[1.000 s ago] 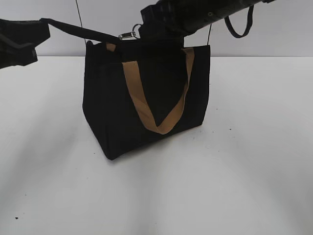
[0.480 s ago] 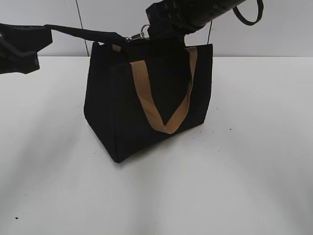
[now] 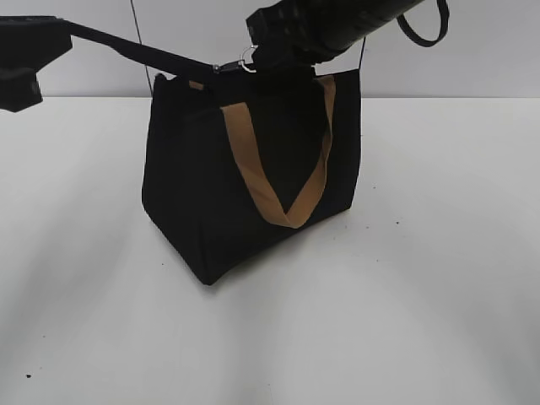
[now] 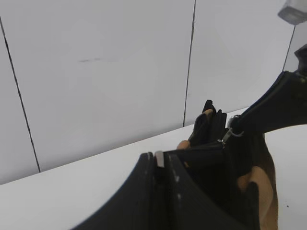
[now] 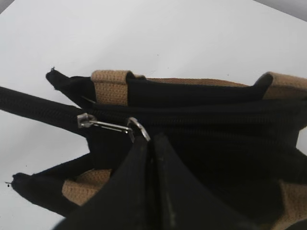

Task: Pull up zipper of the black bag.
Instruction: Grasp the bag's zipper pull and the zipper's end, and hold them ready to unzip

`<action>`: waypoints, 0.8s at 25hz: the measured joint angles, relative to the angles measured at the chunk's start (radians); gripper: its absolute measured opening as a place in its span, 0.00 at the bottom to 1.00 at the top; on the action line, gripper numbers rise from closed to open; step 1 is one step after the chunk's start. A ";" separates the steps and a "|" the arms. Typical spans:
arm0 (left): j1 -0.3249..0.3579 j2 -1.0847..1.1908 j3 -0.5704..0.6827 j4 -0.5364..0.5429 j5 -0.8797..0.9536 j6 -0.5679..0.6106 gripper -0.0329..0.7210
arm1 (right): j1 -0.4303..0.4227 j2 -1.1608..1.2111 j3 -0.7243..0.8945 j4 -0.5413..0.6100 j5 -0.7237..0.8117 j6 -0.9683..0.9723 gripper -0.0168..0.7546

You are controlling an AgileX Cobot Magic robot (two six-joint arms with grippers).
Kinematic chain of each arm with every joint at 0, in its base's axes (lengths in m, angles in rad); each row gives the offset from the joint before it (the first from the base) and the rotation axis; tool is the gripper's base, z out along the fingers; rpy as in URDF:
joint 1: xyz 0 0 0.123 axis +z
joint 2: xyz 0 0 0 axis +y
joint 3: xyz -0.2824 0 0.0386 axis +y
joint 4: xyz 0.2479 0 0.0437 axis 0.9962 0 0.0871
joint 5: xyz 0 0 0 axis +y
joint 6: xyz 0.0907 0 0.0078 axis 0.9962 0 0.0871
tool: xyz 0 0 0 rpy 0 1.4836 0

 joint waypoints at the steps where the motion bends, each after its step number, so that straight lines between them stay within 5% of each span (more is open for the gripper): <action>1: -0.002 -0.005 0.002 0.000 -0.002 0.000 0.08 | 0.002 0.002 -0.002 0.001 0.000 0.005 0.01; 20: 0.001 0.150 0.005 -0.011 -0.326 -0.147 0.08 | 0.014 0.040 -0.082 -0.147 0.033 0.058 0.00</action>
